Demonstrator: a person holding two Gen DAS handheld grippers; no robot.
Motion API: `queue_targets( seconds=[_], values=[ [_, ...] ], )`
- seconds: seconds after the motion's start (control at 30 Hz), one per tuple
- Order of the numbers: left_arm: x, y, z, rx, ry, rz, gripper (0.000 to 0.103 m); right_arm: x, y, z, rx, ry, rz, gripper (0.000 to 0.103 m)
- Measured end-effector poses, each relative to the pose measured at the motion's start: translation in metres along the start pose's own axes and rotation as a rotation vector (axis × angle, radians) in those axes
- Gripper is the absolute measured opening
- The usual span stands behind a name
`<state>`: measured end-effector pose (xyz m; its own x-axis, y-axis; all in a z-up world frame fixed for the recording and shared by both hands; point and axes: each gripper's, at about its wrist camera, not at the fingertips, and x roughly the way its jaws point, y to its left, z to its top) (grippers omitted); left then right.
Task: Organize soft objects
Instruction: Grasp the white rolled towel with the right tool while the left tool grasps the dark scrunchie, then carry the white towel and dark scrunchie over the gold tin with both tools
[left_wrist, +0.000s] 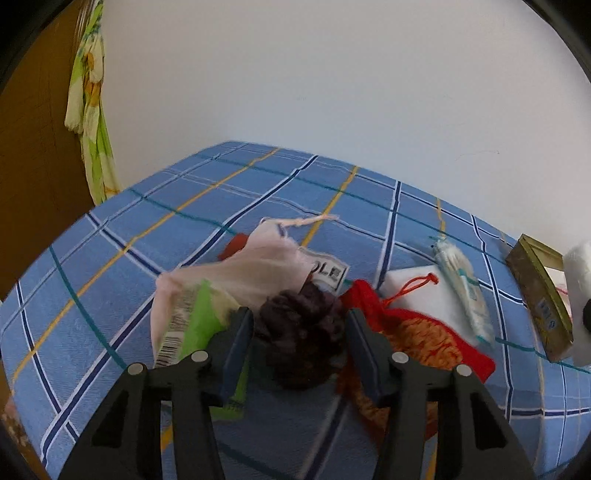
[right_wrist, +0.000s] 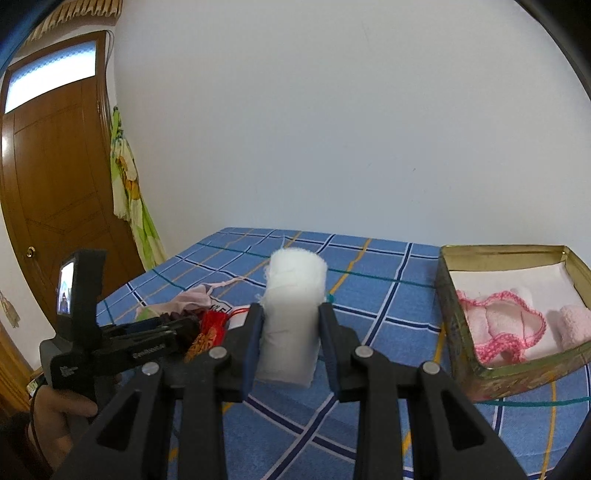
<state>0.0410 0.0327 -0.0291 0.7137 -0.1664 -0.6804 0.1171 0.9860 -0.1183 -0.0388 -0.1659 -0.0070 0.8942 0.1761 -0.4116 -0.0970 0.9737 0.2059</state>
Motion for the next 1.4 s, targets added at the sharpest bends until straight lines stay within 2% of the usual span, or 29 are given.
queue_targets(
  seconds=[0.07,0.23,0.33,0.43,0.67,0.9,1.03,1.23,1.4],
  values=[
    [-0.002,0.010,-0.001,-0.027,0.001,-0.010,0.038,-0.001,0.001,0.000,-0.001,-0.004,0.001,0.031],
    [-0.005,0.004,-0.003,0.032,0.001,-0.040,0.027,-0.004,0.000,-0.001,-0.013,-0.005,-0.006,0.031],
    [-0.012,0.001,-0.007,0.038,-0.010,-0.082,0.013,-0.004,0.001,0.000,-0.011,-0.006,-0.009,0.031],
    [-0.026,0.000,-0.010,0.025,-0.036,-0.148,0.013,-0.006,0.000,0.001,-0.006,-0.019,-0.014,0.031],
    [-0.049,-0.003,-0.012,0.034,-0.115,-0.188,0.013,-0.016,0.002,0.001,-0.026,-0.062,-0.035,0.031],
    [-0.092,-0.028,0.000,0.098,-0.263,-0.193,0.013,-0.037,-0.009,0.007,-0.017,-0.143,-0.052,0.031],
    [-0.104,-0.052,0.004,0.141,-0.301,-0.199,0.013,-0.047,-0.026,0.010,0.003,-0.175,-0.089,0.031],
    [-0.102,-0.101,0.003,0.205,-0.308,-0.224,0.013,-0.066,-0.062,0.010,0.035,-0.210,-0.170,0.031],
    [-0.097,-0.149,-0.002,0.245,-0.307,-0.286,0.013,-0.075,-0.092,0.008,0.069,-0.197,-0.229,0.031]
  ],
)
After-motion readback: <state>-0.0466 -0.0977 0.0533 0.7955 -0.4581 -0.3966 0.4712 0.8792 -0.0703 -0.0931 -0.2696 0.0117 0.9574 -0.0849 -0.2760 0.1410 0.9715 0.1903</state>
